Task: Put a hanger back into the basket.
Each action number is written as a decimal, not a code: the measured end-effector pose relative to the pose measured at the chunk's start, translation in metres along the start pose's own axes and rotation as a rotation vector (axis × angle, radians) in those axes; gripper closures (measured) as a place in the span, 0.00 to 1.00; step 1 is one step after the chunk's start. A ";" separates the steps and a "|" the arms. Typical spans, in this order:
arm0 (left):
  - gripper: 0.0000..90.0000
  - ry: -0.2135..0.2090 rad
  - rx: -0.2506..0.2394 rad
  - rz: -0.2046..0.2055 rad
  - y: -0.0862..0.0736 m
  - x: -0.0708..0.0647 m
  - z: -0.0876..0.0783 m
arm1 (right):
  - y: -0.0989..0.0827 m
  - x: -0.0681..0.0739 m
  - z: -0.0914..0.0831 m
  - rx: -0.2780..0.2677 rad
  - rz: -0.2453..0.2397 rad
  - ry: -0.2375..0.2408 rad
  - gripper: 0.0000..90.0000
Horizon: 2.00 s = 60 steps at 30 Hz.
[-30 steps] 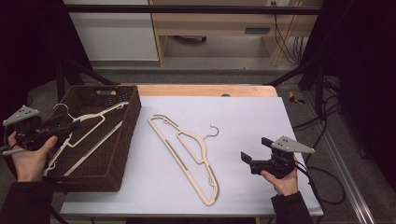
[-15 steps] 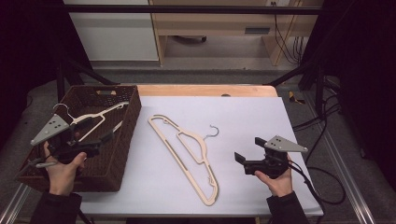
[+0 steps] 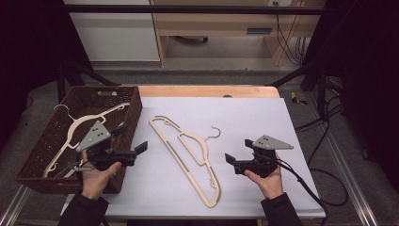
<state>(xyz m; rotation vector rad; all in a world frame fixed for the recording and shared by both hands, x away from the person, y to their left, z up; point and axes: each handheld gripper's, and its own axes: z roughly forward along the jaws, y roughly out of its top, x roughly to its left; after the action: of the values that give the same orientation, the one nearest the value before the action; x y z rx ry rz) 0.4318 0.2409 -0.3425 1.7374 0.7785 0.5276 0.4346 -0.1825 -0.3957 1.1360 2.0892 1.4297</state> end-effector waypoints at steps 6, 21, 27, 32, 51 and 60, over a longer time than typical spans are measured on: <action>0.07 -0.020 0.019 0.018 -0.006 -0.013 0.014 | -0.005 0.005 0.014 0.049 -0.006 0.001 0.12; 0.08 -0.032 0.058 0.016 -0.020 -0.015 0.020 | -0.036 0.023 0.065 0.244 -0.004 0.007 0.35; 0.08 -0.040 0.067 0.005 -0.022 -0.014 0.022 | -0.045 0.029 0.077 0.306 0.013 0.018 0.49; 0.08 -0.041 0.076 0.008 -0.023 -0.015 0.024 | -0.052 0.029 0.086 0.355 0.031 0.021 0.59; 0.08 -0.040 0.088 0.005 -0.026 -0.014 0.026 | -0.049 0.024 0.085 0.388 0.088 0.007 0.86; 0.08 -0.040 0.093 0.005 -0.027 -0.014 0.027 | -0.051 0.022 0.086 0.405 0.081 0.007 0.84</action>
<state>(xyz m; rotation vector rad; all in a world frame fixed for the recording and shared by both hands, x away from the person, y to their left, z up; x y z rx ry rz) 0.4345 0.2169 -0.3755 1.8308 0.7806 0.4648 0.4588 -0.1217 -0.4744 1.3769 2.4332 1.0671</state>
